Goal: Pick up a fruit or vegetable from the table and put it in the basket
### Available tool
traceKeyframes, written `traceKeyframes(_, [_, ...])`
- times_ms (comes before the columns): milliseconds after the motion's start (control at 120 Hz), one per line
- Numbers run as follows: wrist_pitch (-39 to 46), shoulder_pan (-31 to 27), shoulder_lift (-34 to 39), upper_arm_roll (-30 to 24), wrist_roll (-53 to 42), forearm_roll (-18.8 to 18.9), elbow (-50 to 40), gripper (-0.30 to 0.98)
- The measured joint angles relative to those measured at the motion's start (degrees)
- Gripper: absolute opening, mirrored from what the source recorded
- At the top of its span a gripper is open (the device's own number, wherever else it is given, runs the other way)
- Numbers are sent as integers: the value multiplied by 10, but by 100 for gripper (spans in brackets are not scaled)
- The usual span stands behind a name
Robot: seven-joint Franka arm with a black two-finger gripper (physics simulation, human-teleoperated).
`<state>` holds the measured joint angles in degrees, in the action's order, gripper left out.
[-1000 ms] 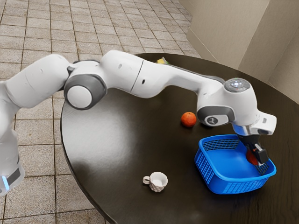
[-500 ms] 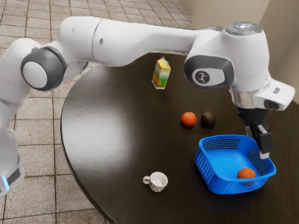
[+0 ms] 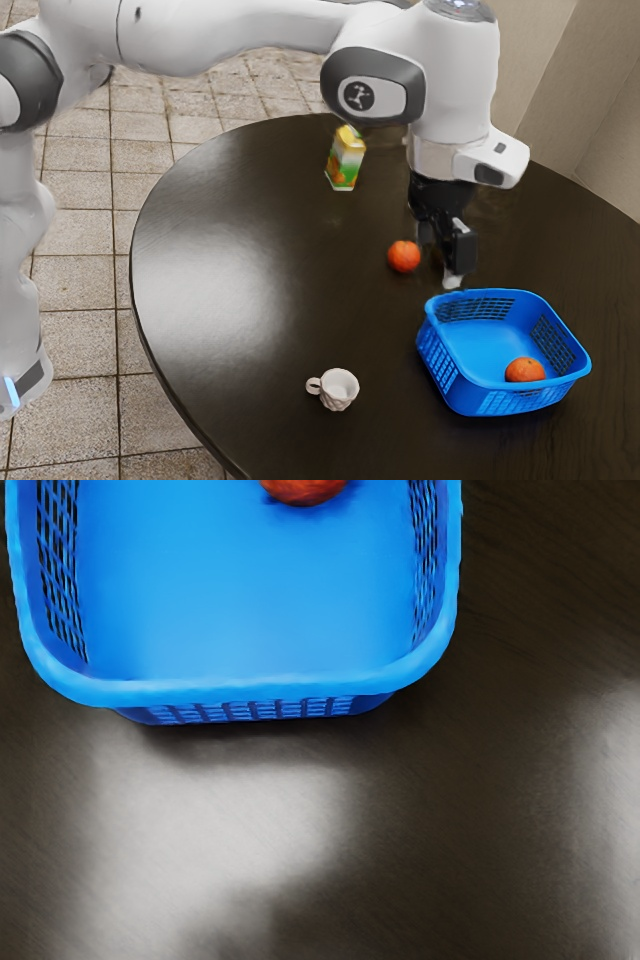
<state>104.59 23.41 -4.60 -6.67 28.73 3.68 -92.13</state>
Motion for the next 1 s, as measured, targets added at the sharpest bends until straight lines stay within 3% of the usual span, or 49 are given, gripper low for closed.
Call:
traceKeyframes(75, [-69, -11, 9, -1, 3, 29, 178, 69])
traceKeyframes(150, [-125, -15, 4, 2, 3, 46, 241, 69])
traceKeyframes(267, [-157, -85, -6, 3, -3, 53, 210, 68])
traceKeyframes(425, [-154, -204, -19, 10, -16, 29, 175, 69])
traceKeyframes(617, [-148, -197, -49, 12, -29, 18, 171, 69])
traceKeyframes(792, [-115, -234, -117, 12, -43, 11, 171, 69])
traceKeyframes(1000, [-77, -238, -156, 12, -68, 2, 171, 68])
